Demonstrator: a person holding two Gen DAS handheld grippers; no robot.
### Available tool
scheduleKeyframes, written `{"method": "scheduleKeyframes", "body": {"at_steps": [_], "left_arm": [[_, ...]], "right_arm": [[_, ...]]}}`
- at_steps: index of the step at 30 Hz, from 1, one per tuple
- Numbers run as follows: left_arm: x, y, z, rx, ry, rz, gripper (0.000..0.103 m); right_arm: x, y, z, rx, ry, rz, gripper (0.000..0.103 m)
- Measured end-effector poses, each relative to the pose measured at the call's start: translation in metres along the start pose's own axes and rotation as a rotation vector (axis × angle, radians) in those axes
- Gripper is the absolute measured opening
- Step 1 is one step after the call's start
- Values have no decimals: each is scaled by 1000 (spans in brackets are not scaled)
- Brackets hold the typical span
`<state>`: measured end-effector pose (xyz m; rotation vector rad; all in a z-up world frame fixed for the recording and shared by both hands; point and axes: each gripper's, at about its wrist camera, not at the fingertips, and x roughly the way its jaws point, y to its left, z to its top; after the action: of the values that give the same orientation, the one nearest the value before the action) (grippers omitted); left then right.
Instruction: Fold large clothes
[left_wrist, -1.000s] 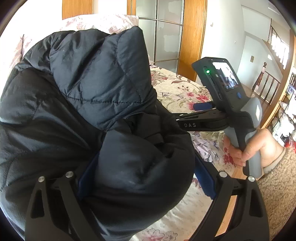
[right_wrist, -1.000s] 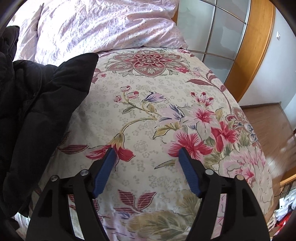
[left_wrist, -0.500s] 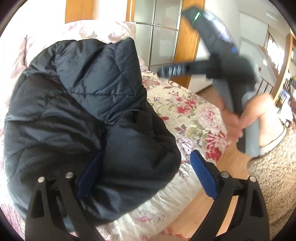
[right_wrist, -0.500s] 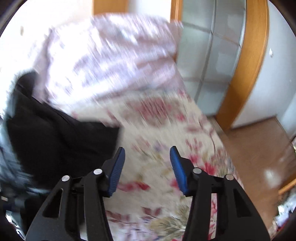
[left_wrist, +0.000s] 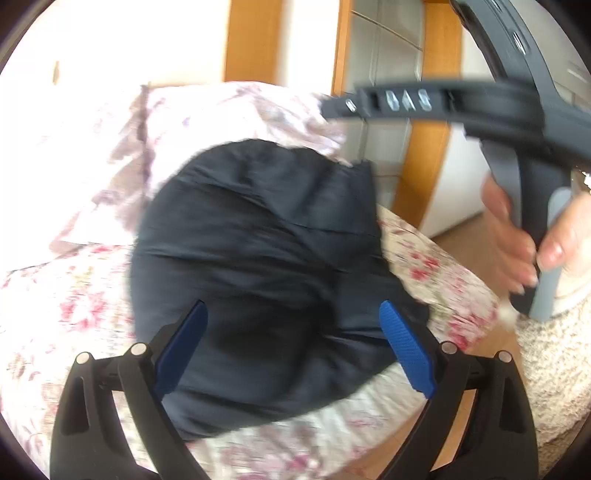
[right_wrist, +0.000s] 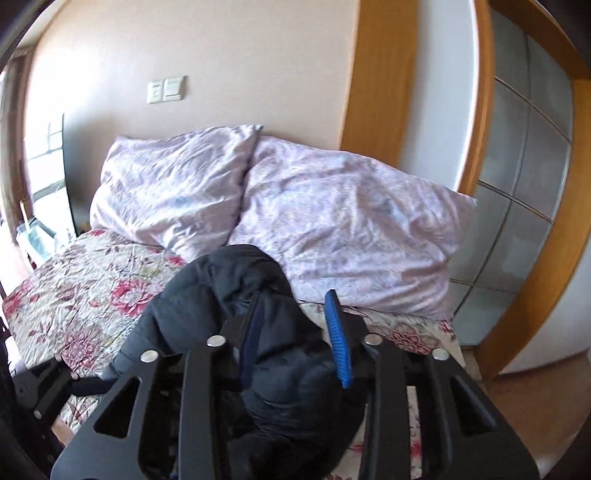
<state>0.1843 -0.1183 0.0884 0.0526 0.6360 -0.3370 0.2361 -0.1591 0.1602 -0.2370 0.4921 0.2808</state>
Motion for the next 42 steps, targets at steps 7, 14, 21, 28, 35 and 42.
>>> {"method": "scheduleKeyframes", "body": {"at_steps": [7,14,21,28,35,42], "left_arm": [[1,36,16,-35,-28,118,94],[15,56,36,-20,-36,123,94],[33,58,49,0,-20,121,94],[57,64,57,7,10,124,92],[86,76,58,-6,55,122,92],[112,80,53,-16,87,95,92]], "right_arm": [[18,14,-8,11,35,31,10],[30,8,-22,28,72,17,9],[39,4,-33,51,94,24,9],[60,-2,-46,60,131,14,9],[84,-13,-66,99,183,5,9],[106,-20,-81,136,226,20,9]]}}
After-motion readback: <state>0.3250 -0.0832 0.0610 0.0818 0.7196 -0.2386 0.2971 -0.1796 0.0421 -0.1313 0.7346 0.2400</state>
